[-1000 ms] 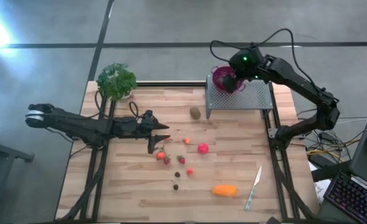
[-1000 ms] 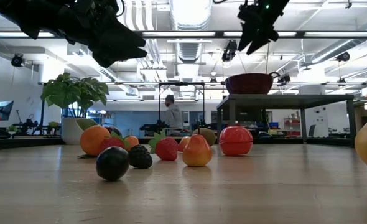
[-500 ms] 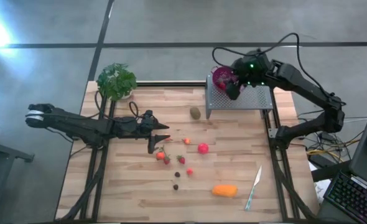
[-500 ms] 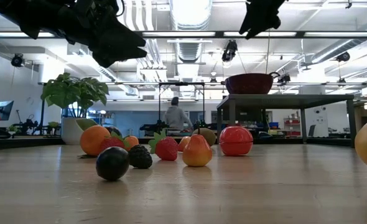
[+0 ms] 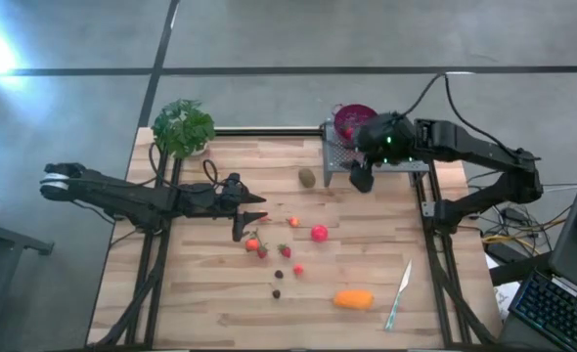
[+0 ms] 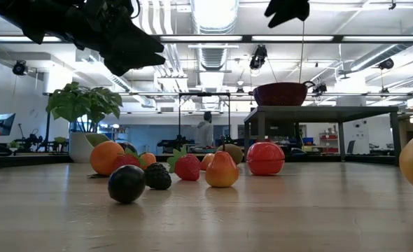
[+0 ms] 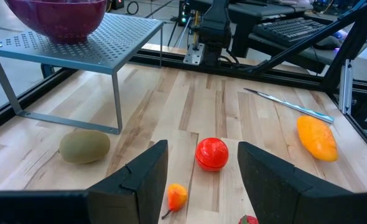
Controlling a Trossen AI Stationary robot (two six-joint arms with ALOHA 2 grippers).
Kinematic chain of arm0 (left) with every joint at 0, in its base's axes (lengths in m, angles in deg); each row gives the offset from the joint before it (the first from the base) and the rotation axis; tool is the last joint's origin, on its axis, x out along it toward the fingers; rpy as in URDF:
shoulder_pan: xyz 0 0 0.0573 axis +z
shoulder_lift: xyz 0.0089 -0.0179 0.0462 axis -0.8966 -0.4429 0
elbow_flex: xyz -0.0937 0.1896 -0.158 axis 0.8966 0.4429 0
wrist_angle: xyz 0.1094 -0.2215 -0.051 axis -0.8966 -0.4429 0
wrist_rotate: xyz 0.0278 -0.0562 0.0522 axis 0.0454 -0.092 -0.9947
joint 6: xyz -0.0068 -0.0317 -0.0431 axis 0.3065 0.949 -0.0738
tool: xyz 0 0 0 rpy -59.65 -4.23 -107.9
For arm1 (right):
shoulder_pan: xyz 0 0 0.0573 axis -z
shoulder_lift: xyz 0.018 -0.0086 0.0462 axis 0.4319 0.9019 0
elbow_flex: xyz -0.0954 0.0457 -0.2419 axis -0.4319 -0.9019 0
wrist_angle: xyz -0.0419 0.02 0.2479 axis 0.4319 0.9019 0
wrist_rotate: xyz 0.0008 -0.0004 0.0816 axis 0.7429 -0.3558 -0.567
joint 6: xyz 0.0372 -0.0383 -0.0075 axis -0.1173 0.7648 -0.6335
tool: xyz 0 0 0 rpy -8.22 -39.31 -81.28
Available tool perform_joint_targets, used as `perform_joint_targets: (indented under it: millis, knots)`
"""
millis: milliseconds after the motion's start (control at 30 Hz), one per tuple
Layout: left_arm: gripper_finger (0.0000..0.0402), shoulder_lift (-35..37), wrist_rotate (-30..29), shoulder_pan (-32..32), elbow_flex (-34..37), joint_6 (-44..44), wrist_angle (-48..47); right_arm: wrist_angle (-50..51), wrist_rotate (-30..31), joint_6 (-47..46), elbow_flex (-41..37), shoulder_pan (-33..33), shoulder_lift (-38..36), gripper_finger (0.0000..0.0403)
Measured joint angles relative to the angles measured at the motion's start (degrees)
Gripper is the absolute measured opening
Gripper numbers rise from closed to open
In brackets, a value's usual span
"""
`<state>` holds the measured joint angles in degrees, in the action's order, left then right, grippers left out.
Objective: Pick & Place Fruit
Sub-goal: Put the peach into the violet strainer bowl on the shelf
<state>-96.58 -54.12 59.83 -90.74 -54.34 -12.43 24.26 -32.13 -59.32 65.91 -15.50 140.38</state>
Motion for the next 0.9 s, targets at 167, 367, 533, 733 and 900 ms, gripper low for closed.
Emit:
perform_joint_targets:
  millis: [167, 367, 533, 733, 900]
  knots:
    - [0.02, 0.0, -0.01, 0.0, 0.0, 0.0, -0.02, 4.14, 0.04, -6.98, -0.24, -7.07, -0.01, 0.0251]
    - [0.02, 0.0, -0.01, -0.04, 0.0, 0.0, -0.02, 9.93, 0.04, -18.56, -1.27, -16.11, -0.02, 0.0237]
    - [0.02, 0.0, 0.0, -0.04, 0.0, -0.17, -0.02, 11.89, 0.11, -29.06, -3.26, -23.63, -0.02, 0.0224]
    - [0.02, 0.0, 0.0, -0.02, 0.0, -1.17, 0.17, 11.94, 0.21, -44.23, -6.61, -31.72, 0.0, 0.0221]
    - [0.02, 0.0, 0.0, -0.02, 0.0, -4.0, 0.75, 11.95, 0.07, -58.19, -9.34, -38.04, 0.0, 0.0232]
